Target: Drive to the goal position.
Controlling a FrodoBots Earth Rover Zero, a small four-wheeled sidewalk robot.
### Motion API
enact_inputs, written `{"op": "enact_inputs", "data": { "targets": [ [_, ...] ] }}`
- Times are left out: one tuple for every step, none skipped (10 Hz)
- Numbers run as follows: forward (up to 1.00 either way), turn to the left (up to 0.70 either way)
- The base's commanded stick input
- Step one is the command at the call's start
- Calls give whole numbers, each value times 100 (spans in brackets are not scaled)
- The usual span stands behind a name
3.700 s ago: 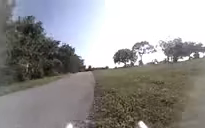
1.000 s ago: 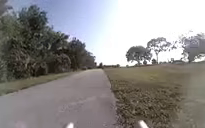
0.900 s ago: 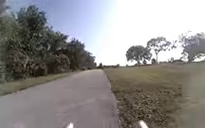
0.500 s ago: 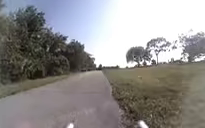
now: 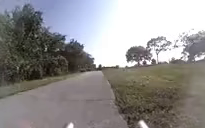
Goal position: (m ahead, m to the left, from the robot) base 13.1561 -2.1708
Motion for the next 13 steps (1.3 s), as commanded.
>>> {"op": "enact_inputs", "data": {
  "targets": [
    [95, 0],
    [95, 0],
    [95, 0],
    [97, 0],
    [99, 0],
    [100, 0],
    [100, 0],
    [100, 0],
    [100, 0],
    [100, 0],
    [100, 0],
    [100, 0],
    [100, 0]
  ]
}}
